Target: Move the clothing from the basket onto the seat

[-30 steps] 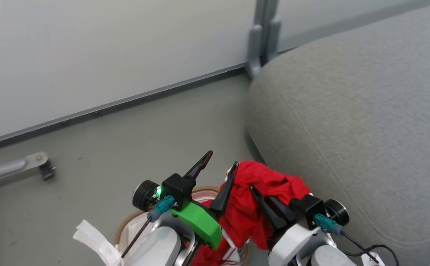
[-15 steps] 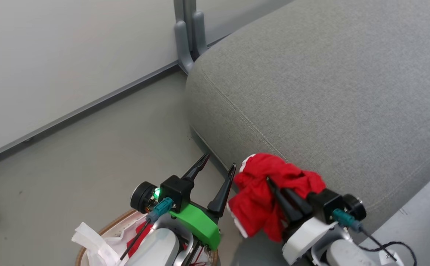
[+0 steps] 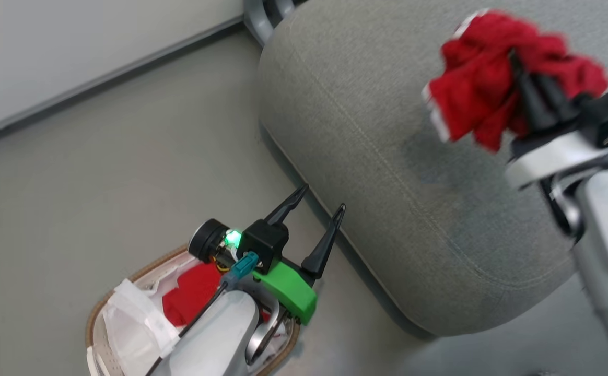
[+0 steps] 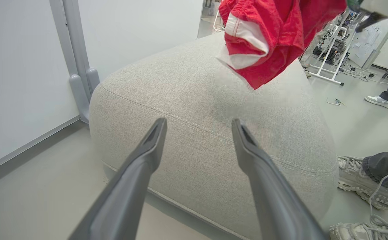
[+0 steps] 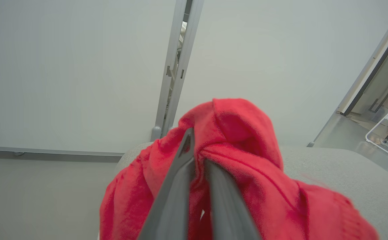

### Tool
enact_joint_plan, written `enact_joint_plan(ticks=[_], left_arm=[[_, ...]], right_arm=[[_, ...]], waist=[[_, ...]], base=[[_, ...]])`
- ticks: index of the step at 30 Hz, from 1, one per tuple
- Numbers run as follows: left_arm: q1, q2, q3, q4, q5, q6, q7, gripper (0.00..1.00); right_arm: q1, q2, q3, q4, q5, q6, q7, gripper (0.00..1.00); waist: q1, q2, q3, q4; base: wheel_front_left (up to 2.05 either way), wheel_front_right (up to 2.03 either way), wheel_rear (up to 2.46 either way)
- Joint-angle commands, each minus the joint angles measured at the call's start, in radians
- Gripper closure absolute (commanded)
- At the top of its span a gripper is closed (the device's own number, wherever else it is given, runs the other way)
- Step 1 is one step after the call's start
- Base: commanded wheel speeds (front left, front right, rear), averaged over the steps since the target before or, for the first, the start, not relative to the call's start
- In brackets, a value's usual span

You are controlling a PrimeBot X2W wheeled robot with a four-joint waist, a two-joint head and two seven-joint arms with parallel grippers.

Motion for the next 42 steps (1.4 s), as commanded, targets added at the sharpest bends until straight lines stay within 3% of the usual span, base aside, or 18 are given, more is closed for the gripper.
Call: enact_joint_plan(ticks=[1, 13, 20, 26, 27, 29, 30, 32, 42], left_arm=[[-0.030, 0.015, 0.000, 0.002, 0.007, -0.003, 0.001, 0.00], [-0.150, 0.044, -0.032, -0.024, 0.029, -0.003, 0.001, 0.00], [-0.190, 0.052, -0.024, -0.035, 0.043, -0.003, 0.001, 0.00], [-0.187, 0.052, -0.012, -0.037, 0.046, -0.003, 0.001, 0.00], [-0.185, 0.052, -0.010, -0.037, 0.046, -0.003, 0.001, 0.00], [-0.179, 0.052, -0.002, -0.034, 0.045, -0.003, 0.001, 0.00], [-0.177, 0.052, 0.003, -0.033, 0.044, -0.003, 0.001, 0.00], [-0.171, 0.052, 0.011, -0.032, 0.044, -0.003, 0.001, 0.00], [-0.101, 0.050, 0.077, -0.027, 0.033, -0.003, 0.001, 0.00]], right_arm=[[-0.046, -0.015, -0.022, 0.015, -0.014, -0.001, -0.002, 1.00], [-0.283, -0.109, -0.244, 0.182, -0.084, -0.001, -0.002, 1.00], [-0.323, -0.079, -0.326, 0.246, -0.105, -0.001, -0.002, 1.00], [-0.274, -0.028, -0.358, 0.277, -0.107, -0.001, -0.002, 0.93], [-0.268, -0.022, -0.363, 0.277, -0.105, -0.001, -0.002, 0.89], [-0.242, -0.008, -0.372, 0.277, -0.104, -0.001, -0.002, 0.65], [-0.230, -0.001, -0.376, 0.273, -0.102, -0.001, -0.002, 0.29], [-0.205, 0.009, -0.384, 0.263, -0.096, -0.001, -0.002, 0.00], [0.001, 0.060, -0.372, 0.179, -0.074, -0.001, -0.002, 0.00]], waist=[[0.0000, -0.0001, 0.105, 0.058], [0.0000, -0.0001, 0.319, 0.158], [0.0000, -0.0001, 0.397, 0.201], [0.0000, -0.0001, 0.408, 0.217], [0.0000, -0.0001, 0.406, 0.218], [0.0000, -0.0001, 0.399, 0.218], [0.0000, -0.0001, 0.395, 0.218], [0.0000, -0.0001, 0.384, 0.216], [0.0000, -0.0001, 0.270, 0.210]], base=[[0.00, 0.00, 0.00], [0.00, 0.00, 0.00], [0.00, 0.00, 0.00], [0.00, 0.00, 0.00], [0.00, 0.00, 0.00], [0.00, 0.00, 0.00], [0.00, 0.00, 0.00], [0.00, 0.00, 0.00], [0.00, 0.00, 0.00]])
